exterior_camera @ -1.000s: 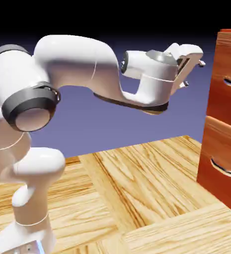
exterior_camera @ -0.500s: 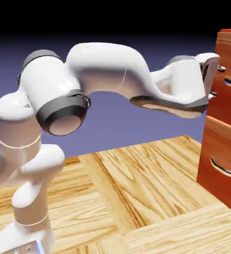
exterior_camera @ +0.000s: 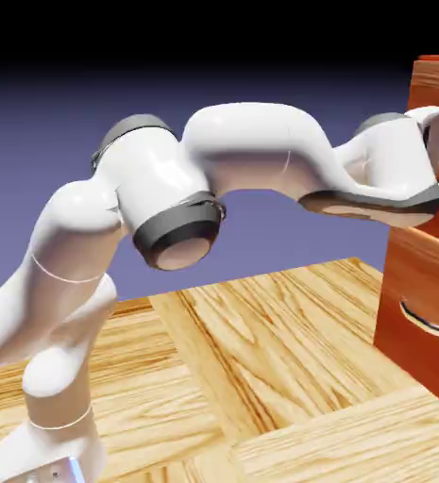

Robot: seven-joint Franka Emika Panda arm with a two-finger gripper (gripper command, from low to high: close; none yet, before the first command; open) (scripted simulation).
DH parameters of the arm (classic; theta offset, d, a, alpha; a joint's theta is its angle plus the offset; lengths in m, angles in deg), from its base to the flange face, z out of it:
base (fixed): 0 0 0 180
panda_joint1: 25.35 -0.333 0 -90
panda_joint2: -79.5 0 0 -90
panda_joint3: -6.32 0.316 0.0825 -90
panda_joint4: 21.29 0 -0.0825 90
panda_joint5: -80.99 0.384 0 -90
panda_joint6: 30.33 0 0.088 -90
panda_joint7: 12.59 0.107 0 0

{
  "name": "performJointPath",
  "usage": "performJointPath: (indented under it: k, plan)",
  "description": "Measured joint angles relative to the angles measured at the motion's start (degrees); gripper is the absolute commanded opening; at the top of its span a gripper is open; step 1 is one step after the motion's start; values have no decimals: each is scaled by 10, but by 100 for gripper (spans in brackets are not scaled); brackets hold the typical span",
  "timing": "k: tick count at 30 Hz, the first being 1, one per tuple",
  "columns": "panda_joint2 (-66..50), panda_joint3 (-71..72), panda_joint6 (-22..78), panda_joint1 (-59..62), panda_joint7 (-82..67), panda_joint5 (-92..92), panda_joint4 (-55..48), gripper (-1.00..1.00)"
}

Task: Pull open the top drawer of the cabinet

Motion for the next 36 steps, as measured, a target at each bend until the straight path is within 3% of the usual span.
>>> performJointPath:
  k: [16,32,33,36]
  plan:
    - [-22,277,44,332,52,-29,237,-100]
    - [115,540,39,664,-23,32,481,-100]
    - [121,547,37,674,-25,34,488,100]
    - [134,560,31,695,-30,40,502,100]
